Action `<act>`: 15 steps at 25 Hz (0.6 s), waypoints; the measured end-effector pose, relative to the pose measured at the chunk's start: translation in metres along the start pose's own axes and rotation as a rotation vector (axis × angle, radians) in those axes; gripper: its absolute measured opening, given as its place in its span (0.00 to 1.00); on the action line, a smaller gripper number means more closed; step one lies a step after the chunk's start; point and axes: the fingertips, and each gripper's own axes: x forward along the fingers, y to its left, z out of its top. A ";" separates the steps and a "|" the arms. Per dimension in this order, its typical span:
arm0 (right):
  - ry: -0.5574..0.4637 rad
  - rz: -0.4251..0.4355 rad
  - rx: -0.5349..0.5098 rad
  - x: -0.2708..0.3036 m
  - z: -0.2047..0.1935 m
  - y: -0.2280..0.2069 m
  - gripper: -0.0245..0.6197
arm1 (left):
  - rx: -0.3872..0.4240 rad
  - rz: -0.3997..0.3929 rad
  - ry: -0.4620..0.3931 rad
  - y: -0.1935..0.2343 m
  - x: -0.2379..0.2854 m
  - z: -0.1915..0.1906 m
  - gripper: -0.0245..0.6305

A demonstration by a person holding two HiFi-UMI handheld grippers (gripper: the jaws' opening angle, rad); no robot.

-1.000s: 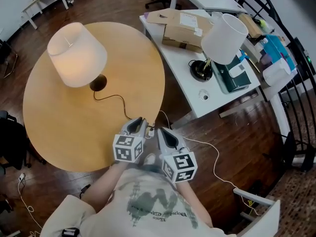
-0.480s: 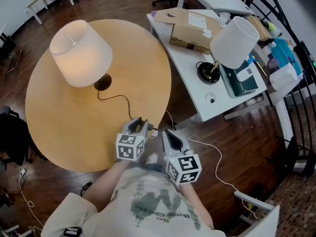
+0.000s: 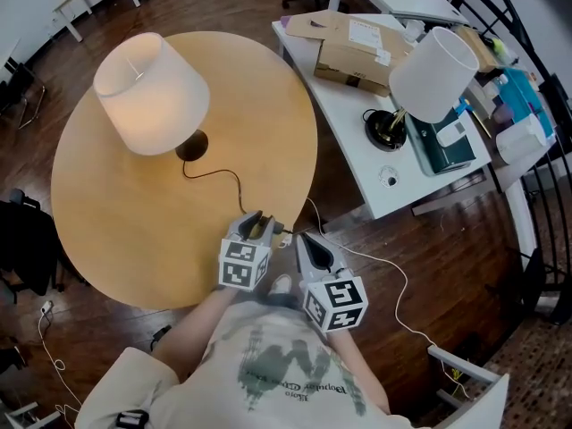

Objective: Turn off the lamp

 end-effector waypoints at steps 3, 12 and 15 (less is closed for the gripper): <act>-0.004 0.001 -0.006 -0.001 0.001 0.001 0.04 | 0.005 0.006 0.012 0.002 -0.001 -0.002 0.16; -0.001 0.004 -0.001 -0.002 0.001 -0.003 0.04 | 0.071 -0.002 0.048 -0.002 0.003 -0.006 0.06; 0.001 0.008 0.001 -0.001 0.000 -0.003 0.04 | 0.045 0.004 0.040 -0.001 0.002 -0.005 0.05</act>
